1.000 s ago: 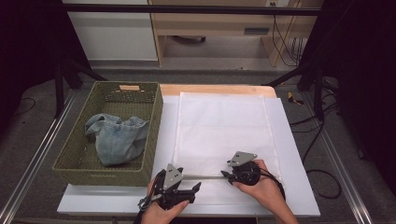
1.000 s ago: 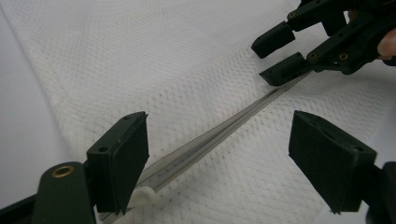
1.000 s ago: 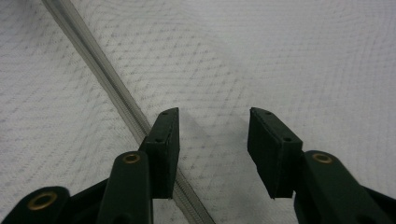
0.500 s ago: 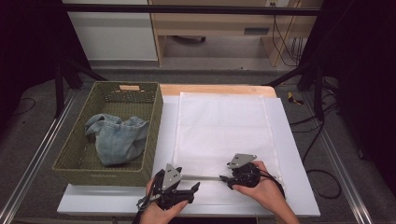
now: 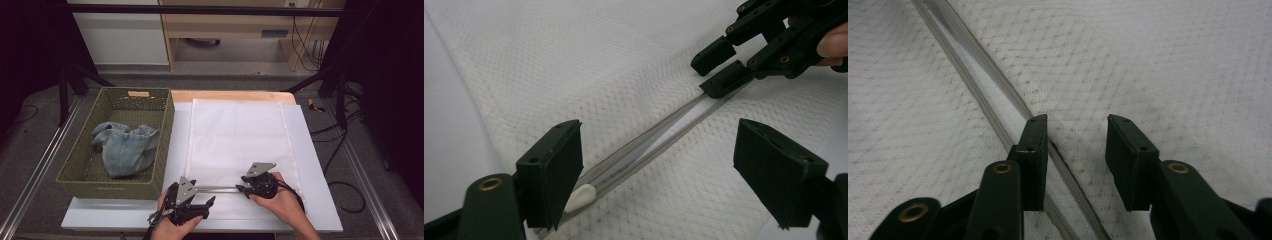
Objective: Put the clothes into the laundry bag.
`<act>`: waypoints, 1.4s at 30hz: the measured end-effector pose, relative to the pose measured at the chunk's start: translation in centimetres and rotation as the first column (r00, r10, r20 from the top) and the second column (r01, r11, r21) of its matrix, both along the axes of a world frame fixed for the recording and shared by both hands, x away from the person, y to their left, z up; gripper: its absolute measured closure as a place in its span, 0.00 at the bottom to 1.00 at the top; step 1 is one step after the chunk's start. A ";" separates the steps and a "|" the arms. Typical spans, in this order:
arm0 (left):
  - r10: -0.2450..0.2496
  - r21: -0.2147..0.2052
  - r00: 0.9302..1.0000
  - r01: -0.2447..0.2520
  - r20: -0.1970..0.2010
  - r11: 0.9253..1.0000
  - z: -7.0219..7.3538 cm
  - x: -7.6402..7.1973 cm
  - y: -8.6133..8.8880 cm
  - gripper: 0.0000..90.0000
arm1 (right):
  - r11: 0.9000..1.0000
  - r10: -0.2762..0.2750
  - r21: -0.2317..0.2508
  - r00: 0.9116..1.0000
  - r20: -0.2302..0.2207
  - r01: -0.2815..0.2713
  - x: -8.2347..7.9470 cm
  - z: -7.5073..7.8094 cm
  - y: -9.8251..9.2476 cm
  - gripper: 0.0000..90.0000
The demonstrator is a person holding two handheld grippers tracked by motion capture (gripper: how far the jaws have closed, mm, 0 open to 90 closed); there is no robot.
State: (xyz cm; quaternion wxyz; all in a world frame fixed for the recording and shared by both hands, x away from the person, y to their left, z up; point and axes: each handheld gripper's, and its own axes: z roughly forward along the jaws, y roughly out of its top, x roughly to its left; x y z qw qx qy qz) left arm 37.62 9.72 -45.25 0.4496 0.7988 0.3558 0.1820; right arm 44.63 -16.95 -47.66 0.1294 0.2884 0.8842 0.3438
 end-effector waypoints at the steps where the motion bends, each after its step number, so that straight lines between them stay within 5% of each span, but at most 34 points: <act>1: -0.001 0.000 1.000 0.001 -0.001 1.000 0.0 0.0 0.0 0.22 | 1.000 0.000 0.005 1.000 -0.003 0.000 0.1 0.0 0.0 0.74; 8: 0.005 -0.001 1.000 -0.005 -0.008 1.000 0.1 0.0 0.0 0.22 | 1.000 -0.024 0.005 1.000 0.010 0.024 0.6 0.0 0.0 0.99; 23: 0.019 0.014 1.000 -0.019 -0.005 1.000 2.3 0.1 0.3 0.18 | 0.996 -0.045 0.075 0.998 0.050 0.041 1.0 3.6 -0.4 1.00; 30: 0.044 0.040 0.999 -0.044 -0.006 0.998 5.1 0.6 0.4 0.14 | 0.994 -0.044 0.107 0.997 0.060 0.037 0.8 5.7 -0.8 1.00; 34: 0.020 0.035 0.999 -0.018 -0.037 0.999 6.7 1.2 0.5 0.09 | 0.991 -0.036 0.130 0.997 0.063 0.027 0.7 6.6 -1.0 1.00; 42: 0.013 0.122 1.000 -0.010 -0.022 0.992 9.1 2.7 1.5 0.05 | 0.988 -0.043 0.150 0.997 0.065 0.033 1.0 6.9 -1.2 1.00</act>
